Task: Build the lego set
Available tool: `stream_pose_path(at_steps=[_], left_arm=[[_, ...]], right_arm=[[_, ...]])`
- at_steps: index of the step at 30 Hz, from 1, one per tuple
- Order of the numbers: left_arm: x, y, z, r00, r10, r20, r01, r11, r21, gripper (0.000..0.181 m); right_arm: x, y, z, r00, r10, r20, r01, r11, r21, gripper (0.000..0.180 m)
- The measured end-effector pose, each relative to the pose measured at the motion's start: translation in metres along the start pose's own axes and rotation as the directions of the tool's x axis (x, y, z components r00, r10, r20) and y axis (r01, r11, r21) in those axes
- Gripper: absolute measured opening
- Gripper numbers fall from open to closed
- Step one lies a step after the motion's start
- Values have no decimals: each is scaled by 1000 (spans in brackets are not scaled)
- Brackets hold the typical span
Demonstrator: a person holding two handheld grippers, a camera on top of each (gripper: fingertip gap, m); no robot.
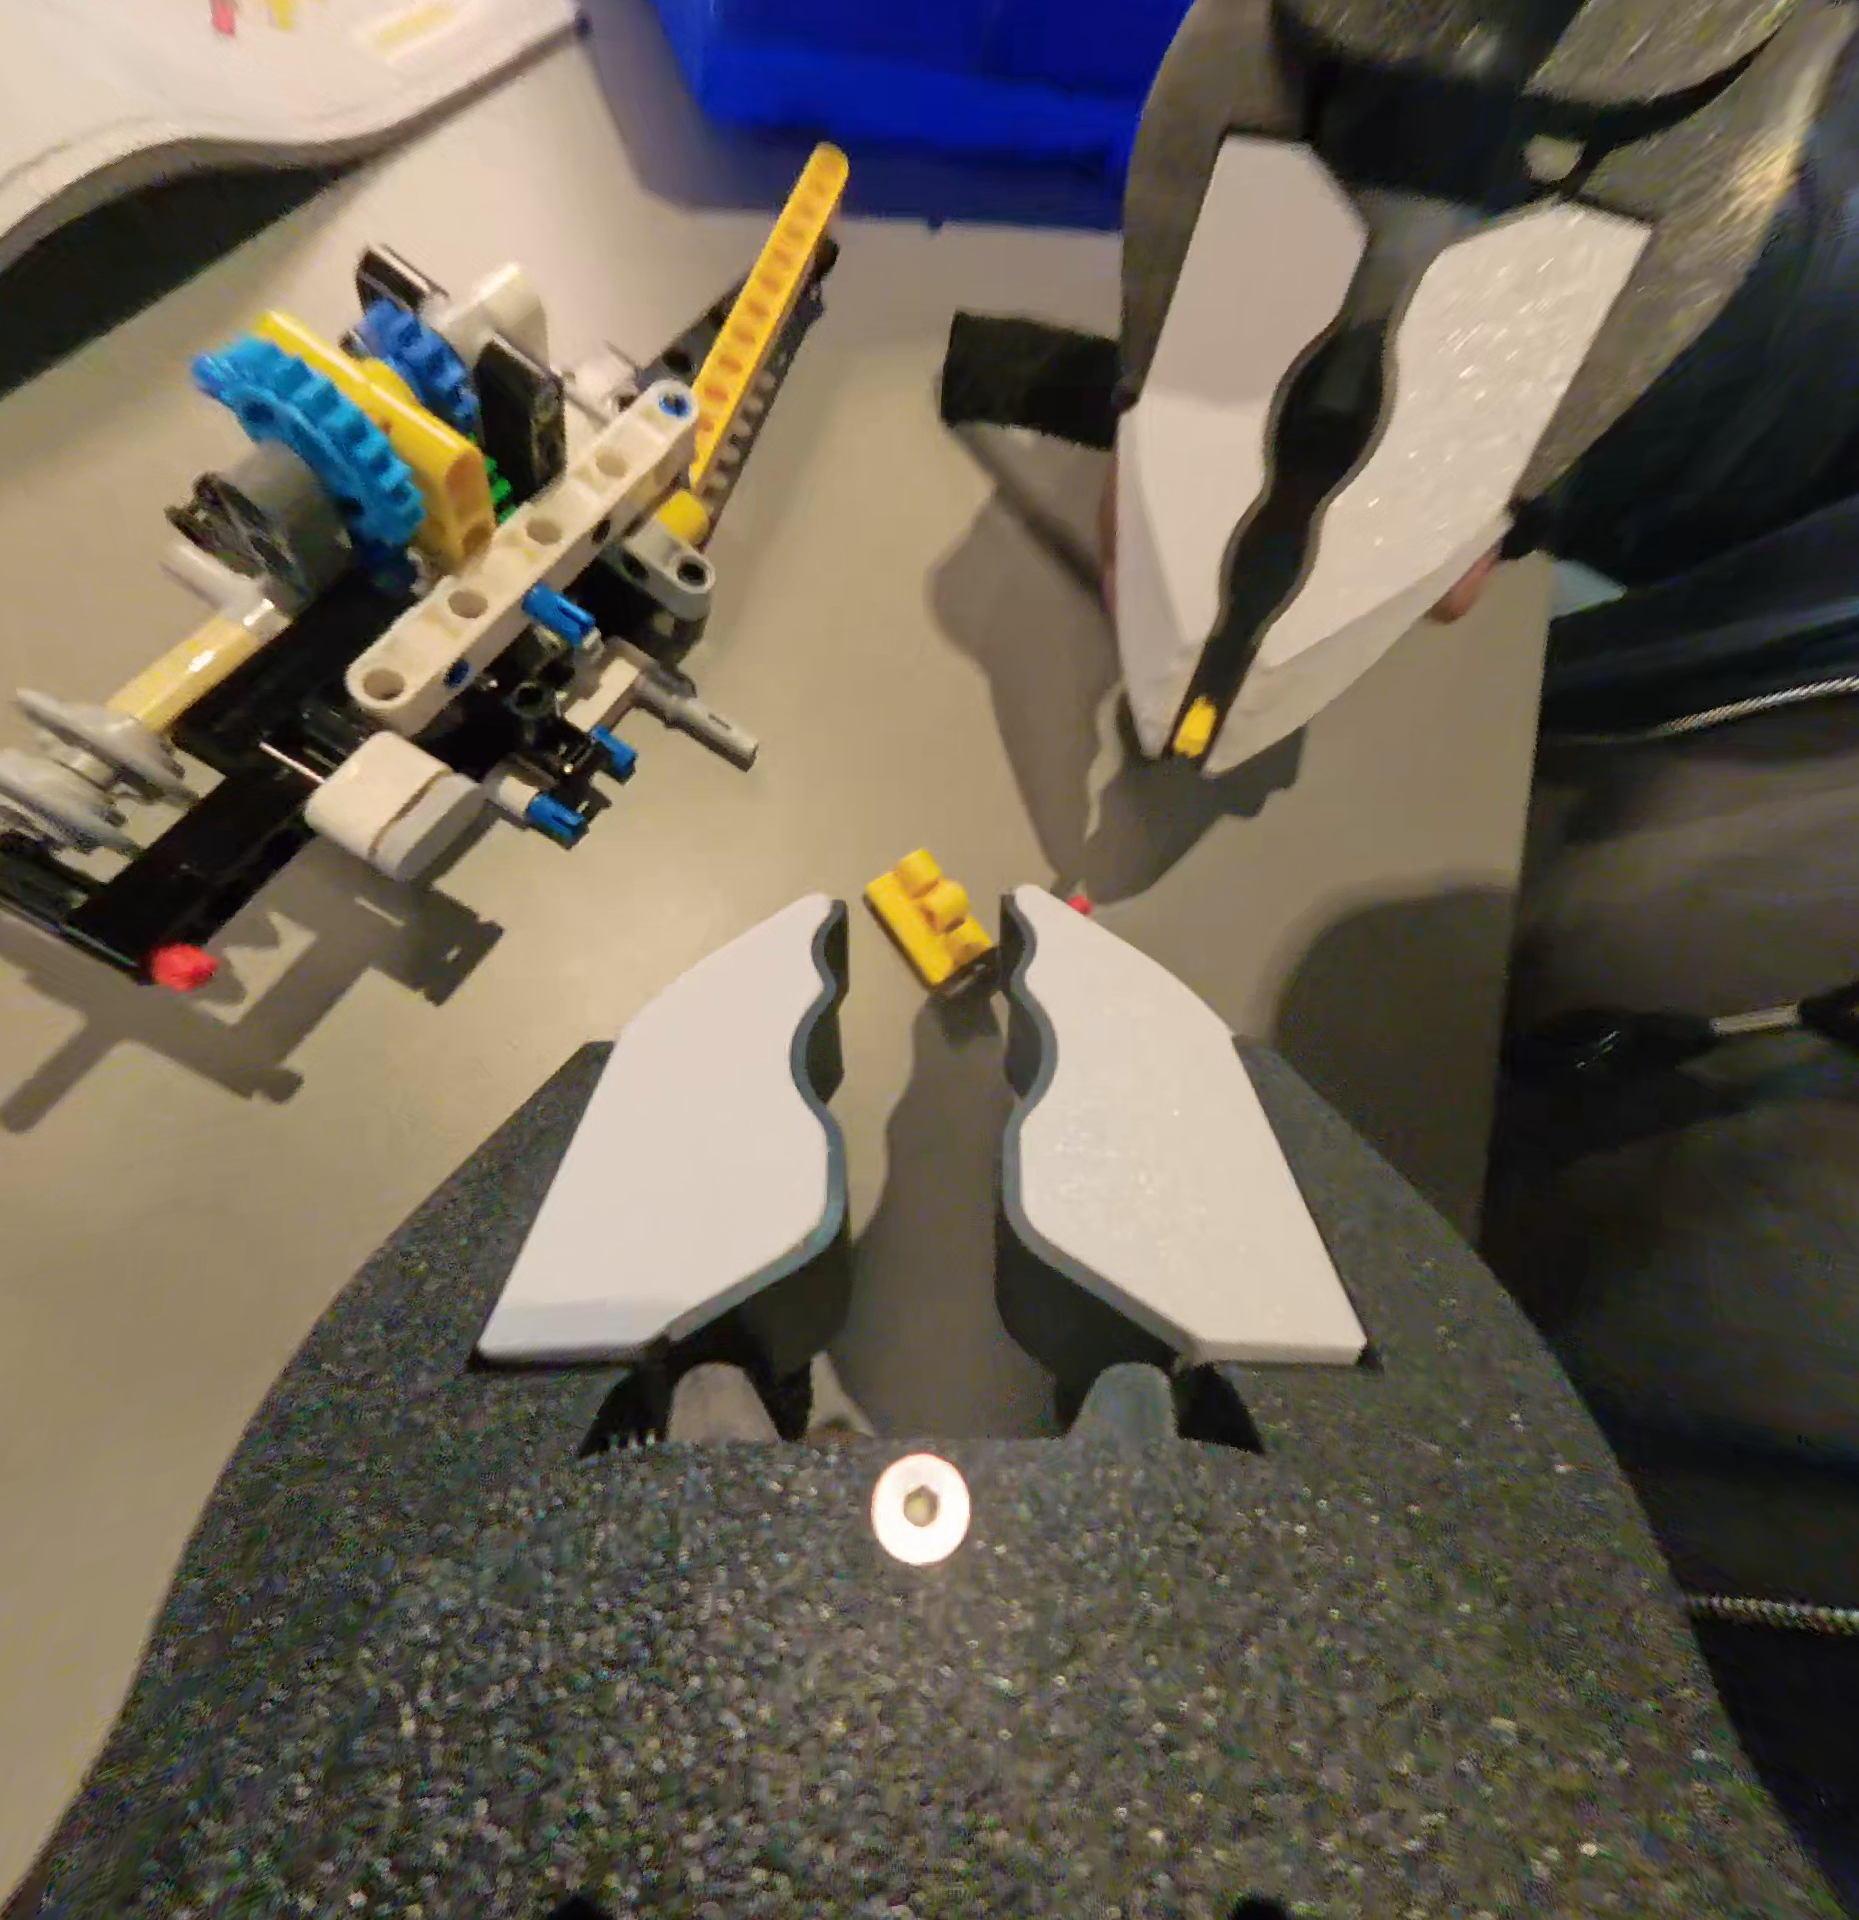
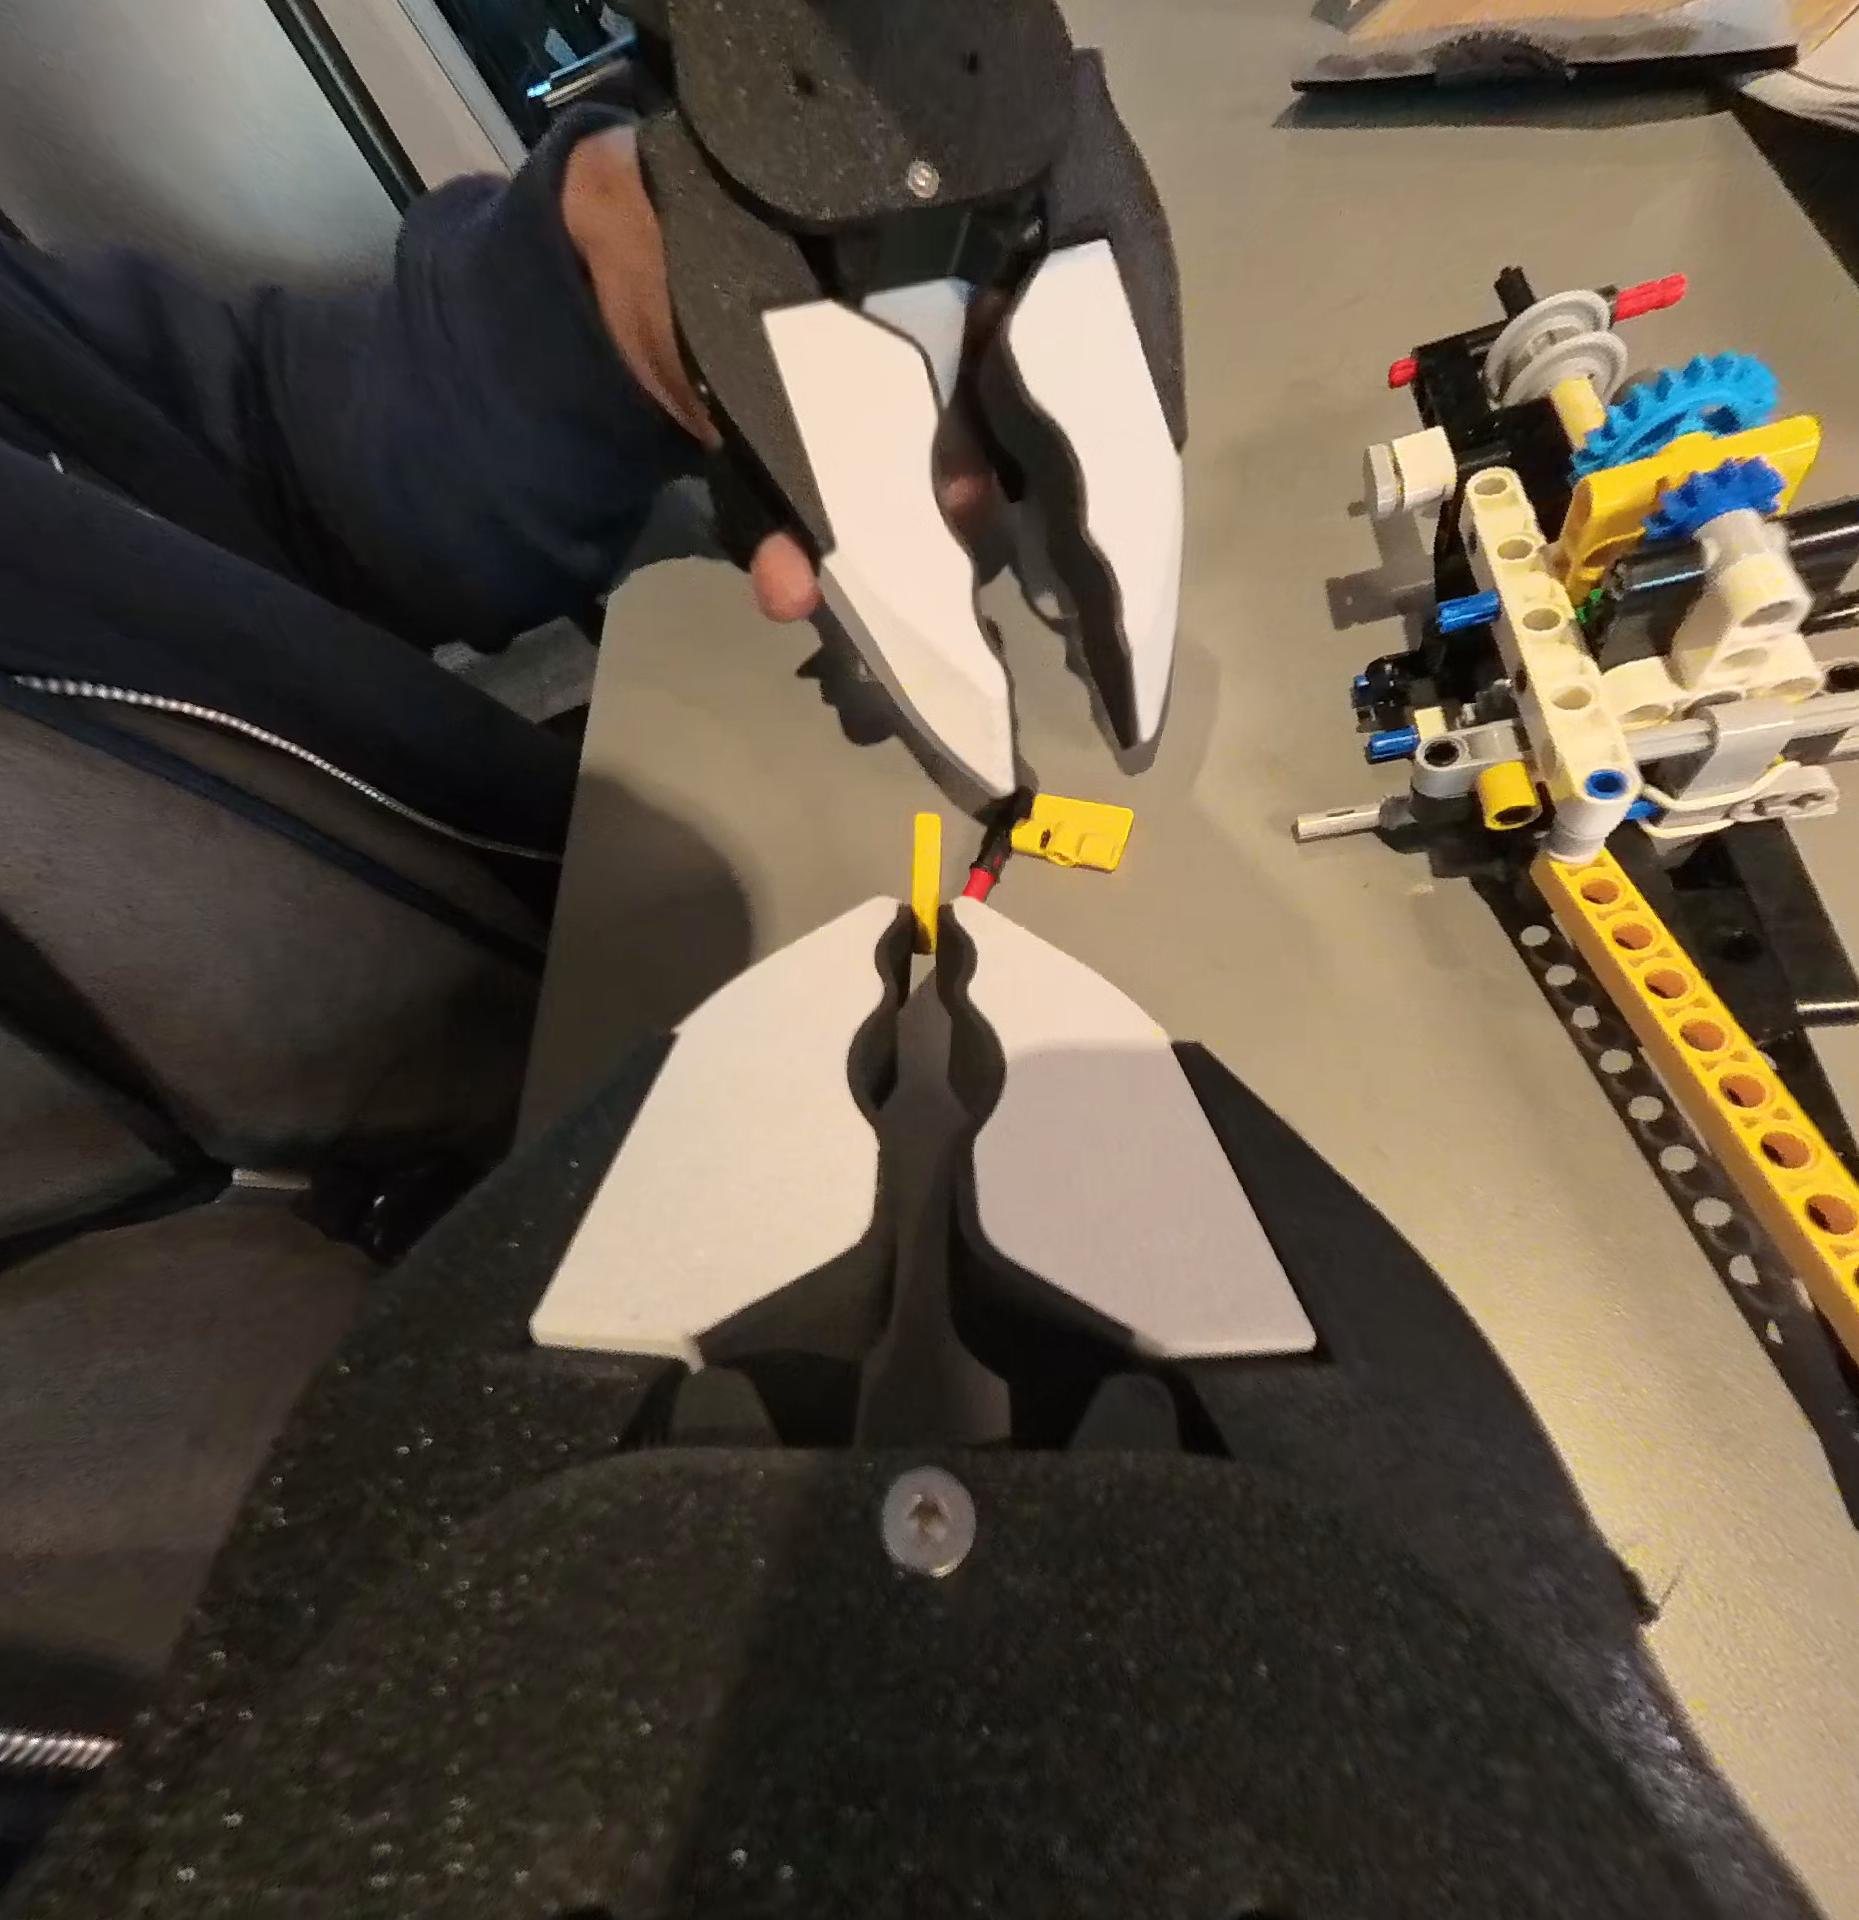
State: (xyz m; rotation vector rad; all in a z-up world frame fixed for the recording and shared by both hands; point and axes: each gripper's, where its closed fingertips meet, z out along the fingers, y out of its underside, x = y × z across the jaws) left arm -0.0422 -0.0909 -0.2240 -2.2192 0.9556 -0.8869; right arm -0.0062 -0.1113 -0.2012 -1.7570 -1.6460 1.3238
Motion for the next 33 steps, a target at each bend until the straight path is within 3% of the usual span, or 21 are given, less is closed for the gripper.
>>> stream_pose_path(at_steps=[10, 19, 28, 33], left_arm=[[3, 8, 10, 993, 114, 37, -108, 983, -149, 28], [8, 12, 13, 969, 213, 125, -194, 969, -152, 28], [2, 7, -2, 987, 147, 64, -141, 985, -97, 31], [-3, 11, 4, 973, 229, 33, -221, 963, -152, 31]], right_arm=[[1, 8, 3, 999, -22, -24, 21, 999, -50, 4], [3, 12, 6, 998, -33, -50, 29, 996, -85, 4], [3, 13, 8, 998, -42, -54, 36, 994, -104, 4], [2, 14, 8, 998, -47, -51, 42, 993, -108, 4]])
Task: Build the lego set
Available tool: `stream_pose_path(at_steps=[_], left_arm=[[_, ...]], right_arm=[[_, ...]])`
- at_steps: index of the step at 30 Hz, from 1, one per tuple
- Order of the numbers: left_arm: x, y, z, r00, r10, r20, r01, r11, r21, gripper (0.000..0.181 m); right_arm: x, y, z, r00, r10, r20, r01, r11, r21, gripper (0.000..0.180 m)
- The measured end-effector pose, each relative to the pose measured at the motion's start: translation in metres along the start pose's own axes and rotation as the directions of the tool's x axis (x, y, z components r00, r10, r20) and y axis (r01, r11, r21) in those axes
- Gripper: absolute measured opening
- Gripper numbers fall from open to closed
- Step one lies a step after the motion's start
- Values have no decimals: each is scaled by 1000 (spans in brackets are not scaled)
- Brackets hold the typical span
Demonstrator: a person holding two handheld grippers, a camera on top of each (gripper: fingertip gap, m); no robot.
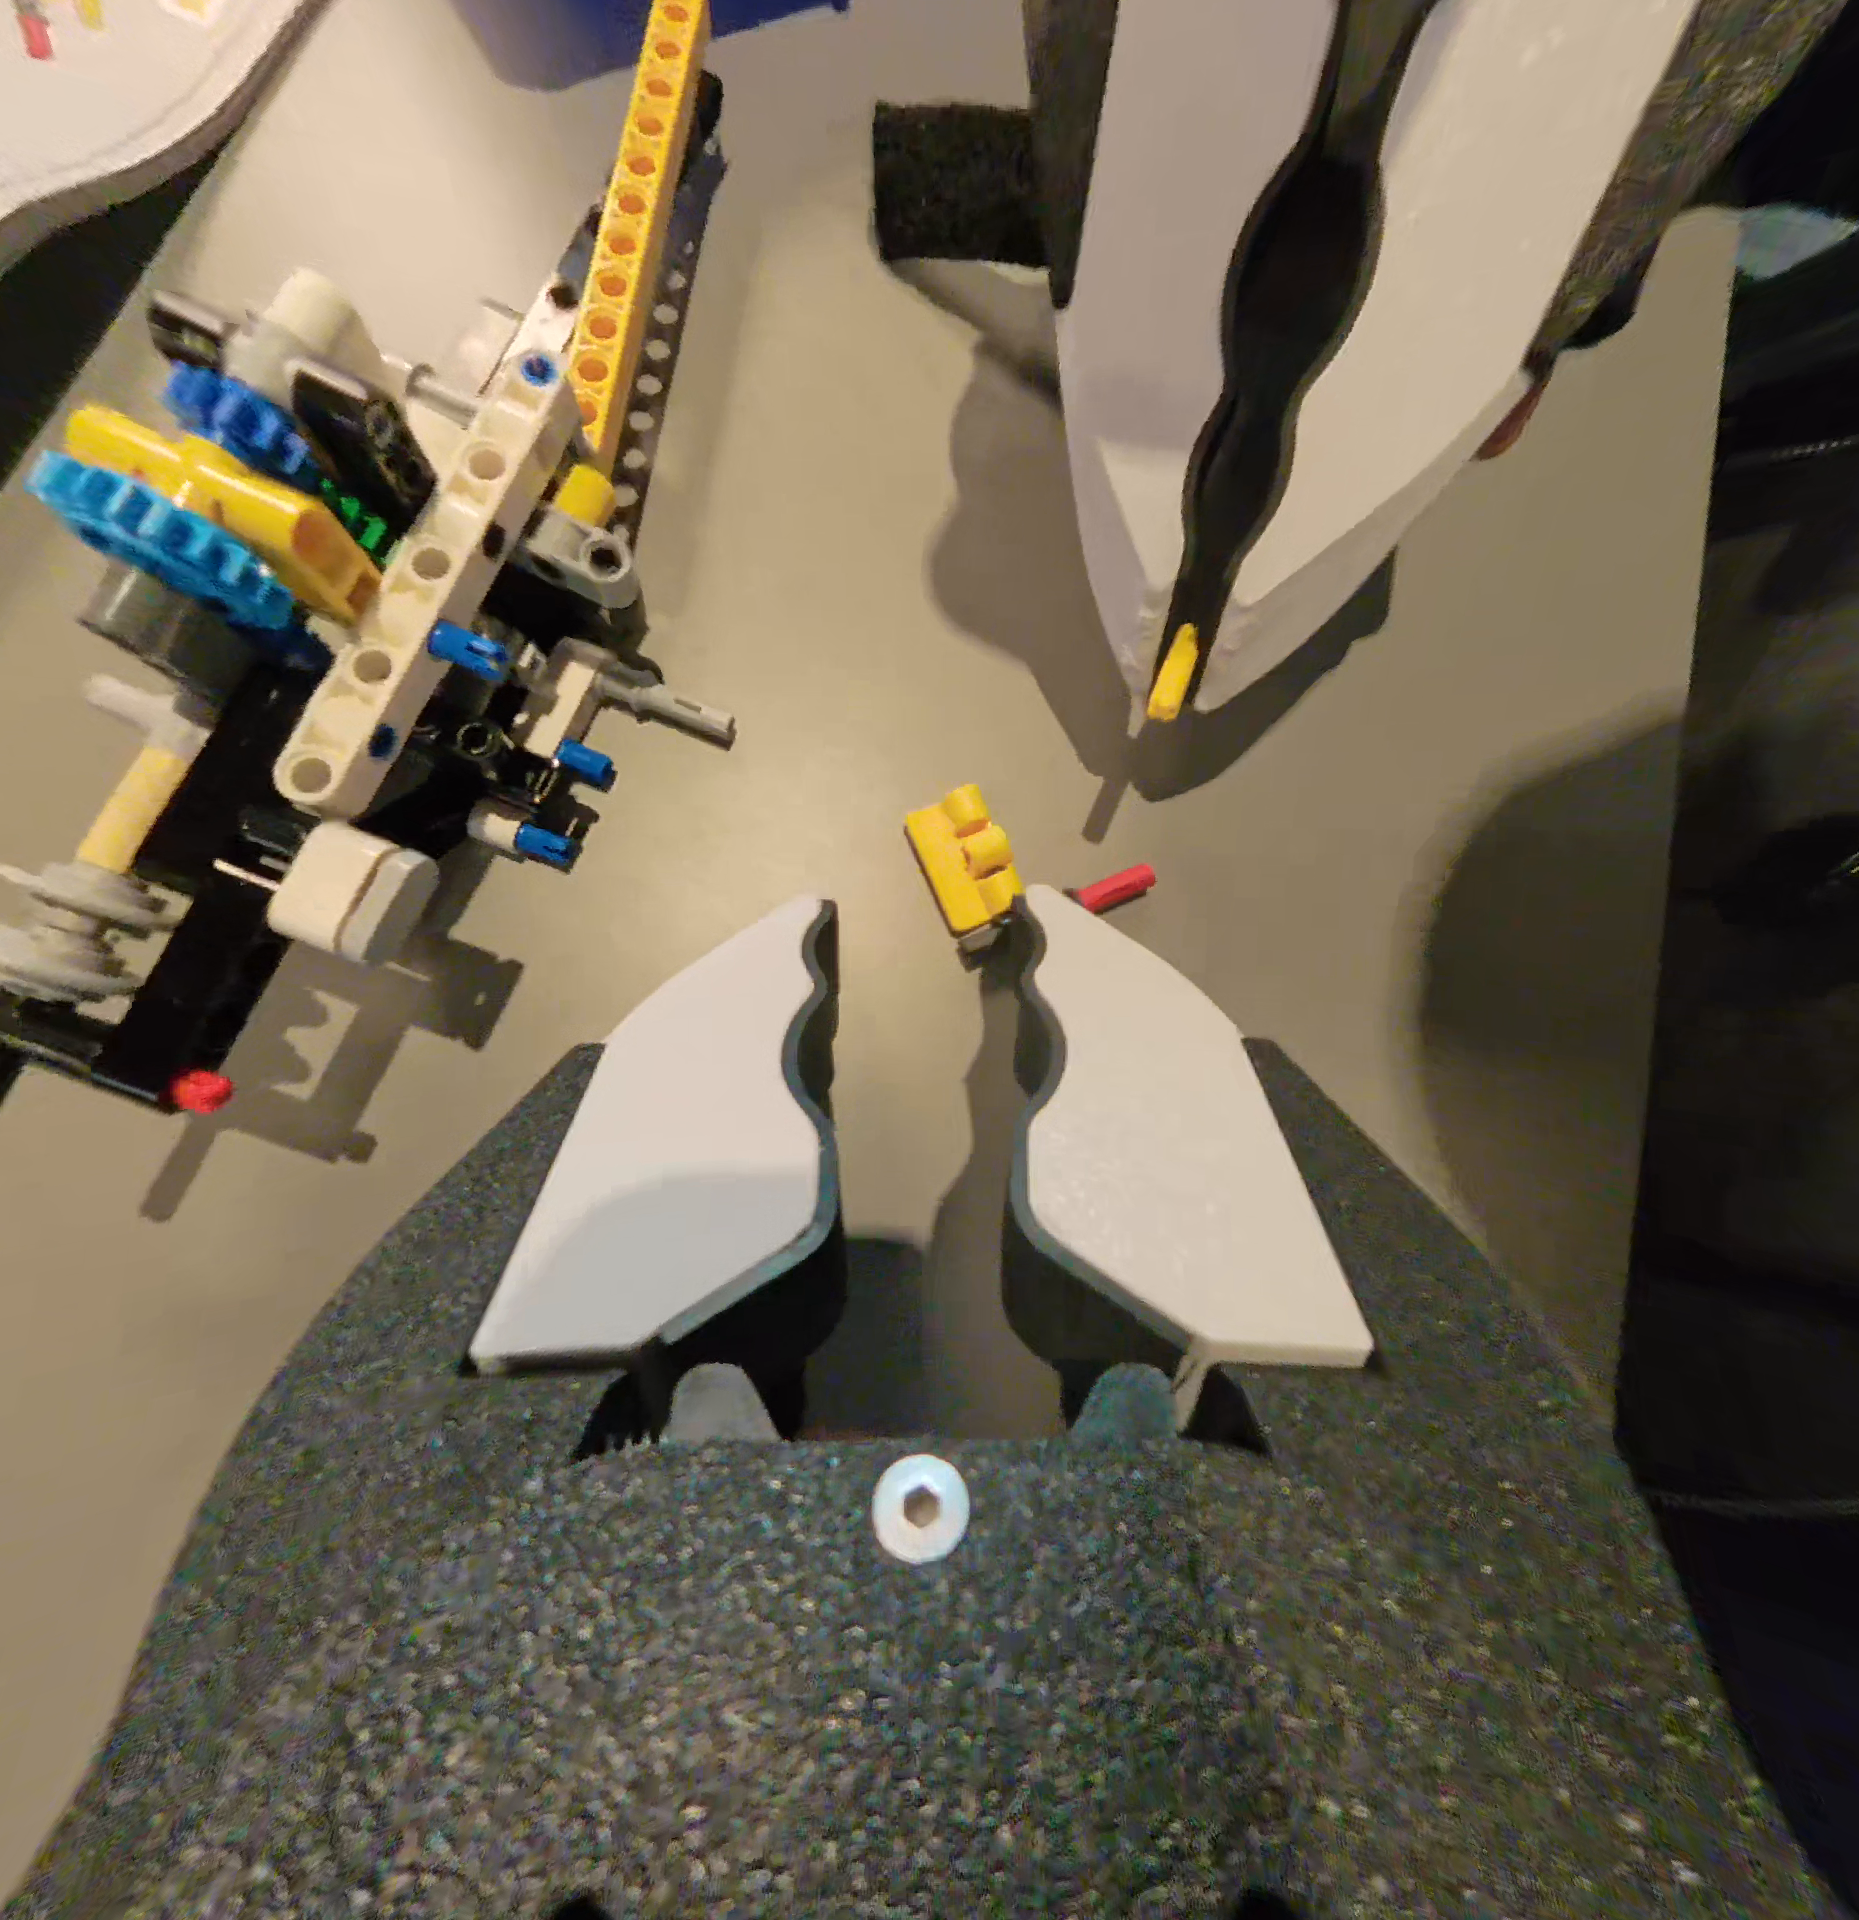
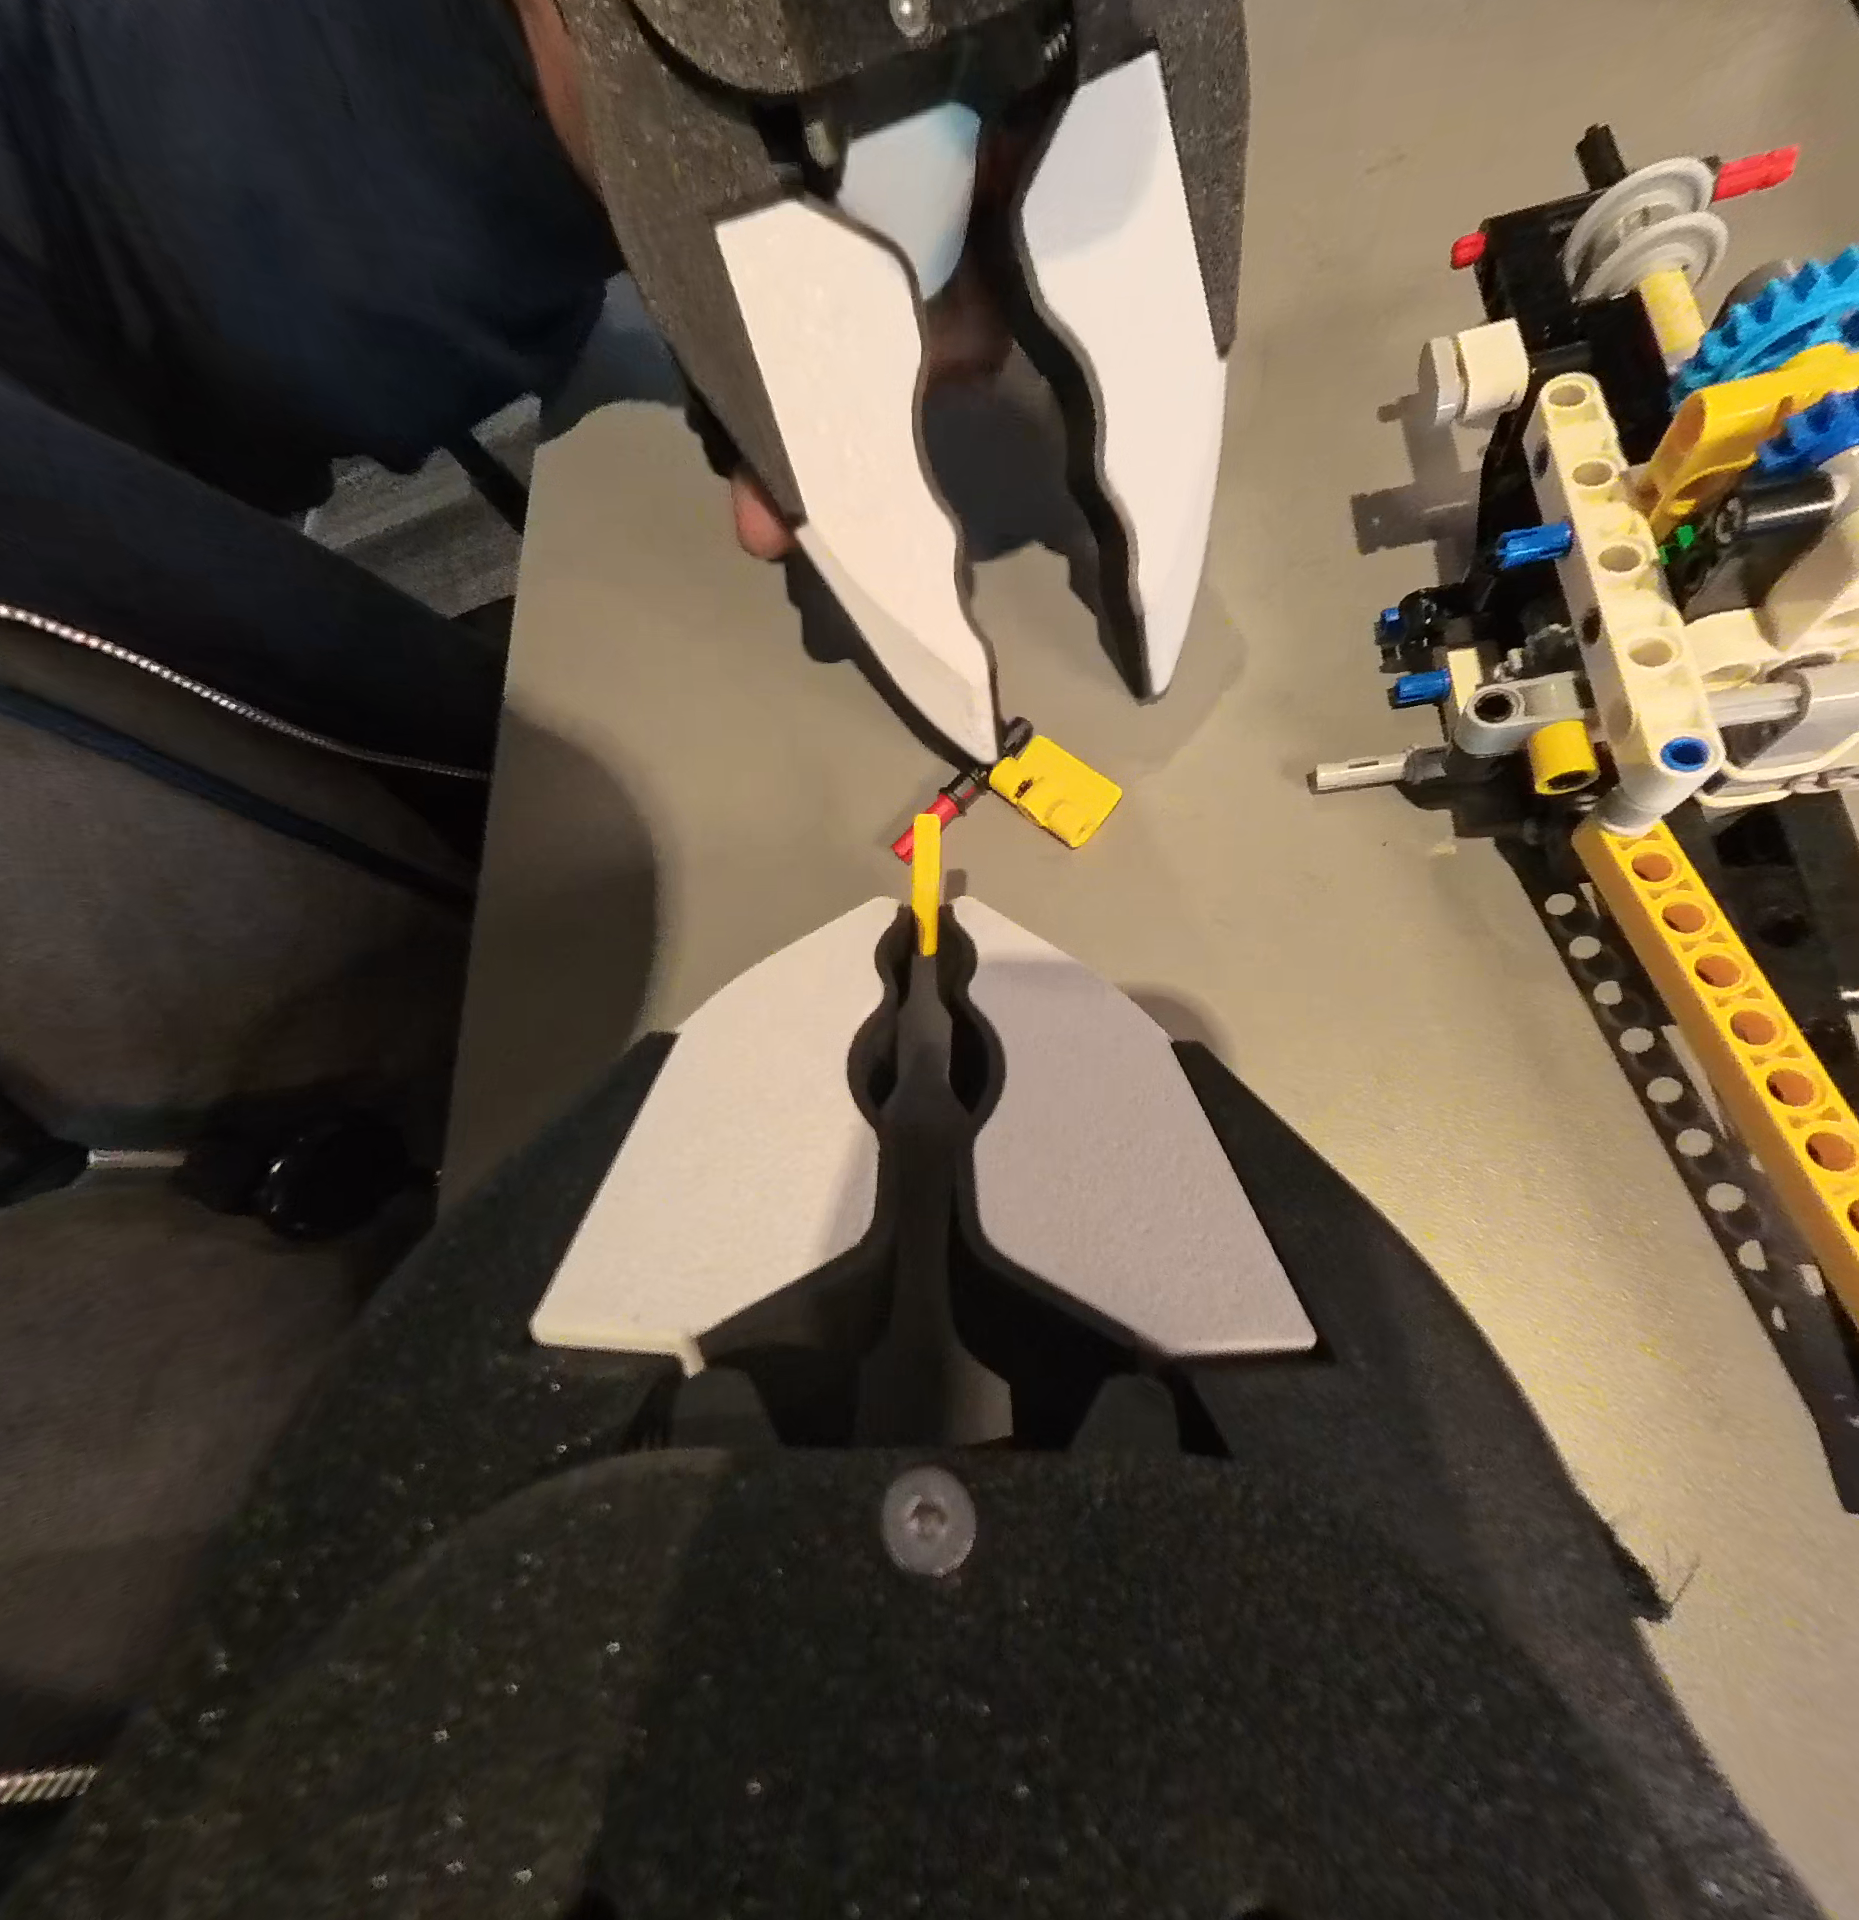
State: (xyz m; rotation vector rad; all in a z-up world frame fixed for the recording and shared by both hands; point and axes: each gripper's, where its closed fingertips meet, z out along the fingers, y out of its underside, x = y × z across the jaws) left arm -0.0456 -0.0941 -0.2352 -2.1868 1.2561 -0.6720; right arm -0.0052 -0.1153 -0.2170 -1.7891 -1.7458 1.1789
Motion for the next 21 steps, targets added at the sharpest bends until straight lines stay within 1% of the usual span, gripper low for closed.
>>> stream_pose_path(at_steps=[6, 8, 11, 21], left_arm=[[3, 0, -3, 982, 189, 23, -190, 981, 27, 32], [6, 2, -3, 973, 229, 31, -231, 972, 38, 32], [8, 7, 0, 963, 266, 42, -267, 963, 29, 32], [7, 4, 2, 964, 262, 38, -263, 964, 42, 29]], right_arm=[[0, 0, -1, 1000, -1, 4, 1, 1000, 1, 4], [-1, 0, 0, 1000, -4, 5, 4, 1000, -2, 4], [-2, 1, 0, 1000, -7, 7, 7, 1000, -4, 4], [0, 0, 2, 1000, -9, -9, 9, 1000, -10, 4]])
